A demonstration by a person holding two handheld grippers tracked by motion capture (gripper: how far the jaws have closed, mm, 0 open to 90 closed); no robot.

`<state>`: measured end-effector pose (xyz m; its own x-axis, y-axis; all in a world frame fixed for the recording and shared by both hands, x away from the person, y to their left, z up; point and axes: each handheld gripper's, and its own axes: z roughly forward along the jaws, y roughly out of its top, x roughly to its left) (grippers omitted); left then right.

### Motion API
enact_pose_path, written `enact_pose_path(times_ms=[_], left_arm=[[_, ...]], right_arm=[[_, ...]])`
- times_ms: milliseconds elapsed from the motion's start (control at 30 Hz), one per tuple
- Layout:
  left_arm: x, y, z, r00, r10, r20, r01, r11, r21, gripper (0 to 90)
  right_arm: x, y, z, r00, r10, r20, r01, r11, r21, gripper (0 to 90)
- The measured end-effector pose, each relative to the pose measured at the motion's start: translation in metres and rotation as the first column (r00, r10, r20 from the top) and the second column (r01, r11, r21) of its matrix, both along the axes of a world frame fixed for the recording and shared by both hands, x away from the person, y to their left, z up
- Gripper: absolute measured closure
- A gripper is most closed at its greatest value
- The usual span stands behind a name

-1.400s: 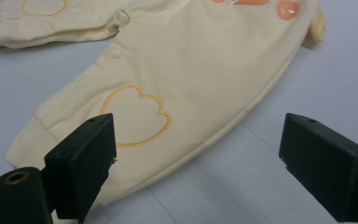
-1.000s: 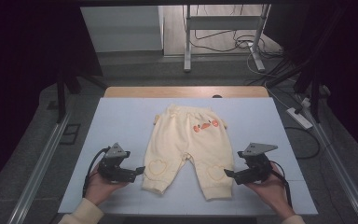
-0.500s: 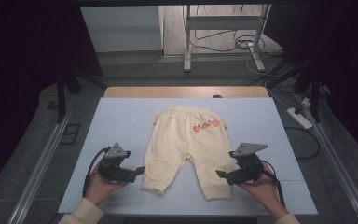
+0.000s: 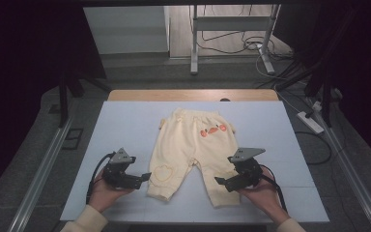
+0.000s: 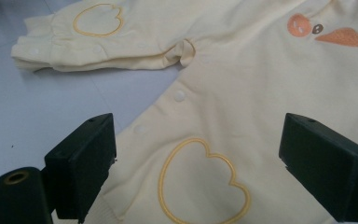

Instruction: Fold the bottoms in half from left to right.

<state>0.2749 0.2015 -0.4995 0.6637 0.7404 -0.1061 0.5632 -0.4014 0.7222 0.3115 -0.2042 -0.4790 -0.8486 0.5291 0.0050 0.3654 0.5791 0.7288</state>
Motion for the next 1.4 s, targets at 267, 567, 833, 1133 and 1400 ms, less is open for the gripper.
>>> enact_pose_path(times_ms=[267, 567, 833, 1133, 1400], left_arm=[[0.000, 0.000, 0.000, 1.0000, 0.000, 0.001, 0.000, 1.0000, 0.000, 12.5], [0.001, 0.000, -0.001, 1.0000, 0.000, -0.001, 0.000, 1.0000, 0.002, 12.4], [0.001, 0.000, -0.001, 1.0000, 0.001, -0.001, -0.001, 1.0000, 0.002, 12.5], [0.001, 0.000, -0.001, 1.0000, 0.002, -0.001, -0.002, 1.0000, 0.004, 12.5], [0.002, 0.000, -0.001, 1.0000, 0.003, -0.002, -0.003, 1.0000, 0.002, 12.4]], right_arm=[[0.000, 0.012, 0.000, 0.9998, 0.020, 0.003, -0.020, 0.9998, -0.002, 11.3], [0.001, 0.026, -0.001, 0.9990, 0.045, -0.001, -0.045, 0.9990, -0.002, 11.3], [0.001, 0.037, -0.003, 0.9983, 0.058, -0.007, -0.058, 0.9983, -0.001, 11.3], [0.001, 0.050, -0.005, 0.9967, 0.081, -0.008, -0.081, 0.9966, -0.013, 11.4], [0.001, 0.063, -0.008, 0.9950, 0.098, -0.016, -0.098, 0.9950, -0.015, 11.4]])
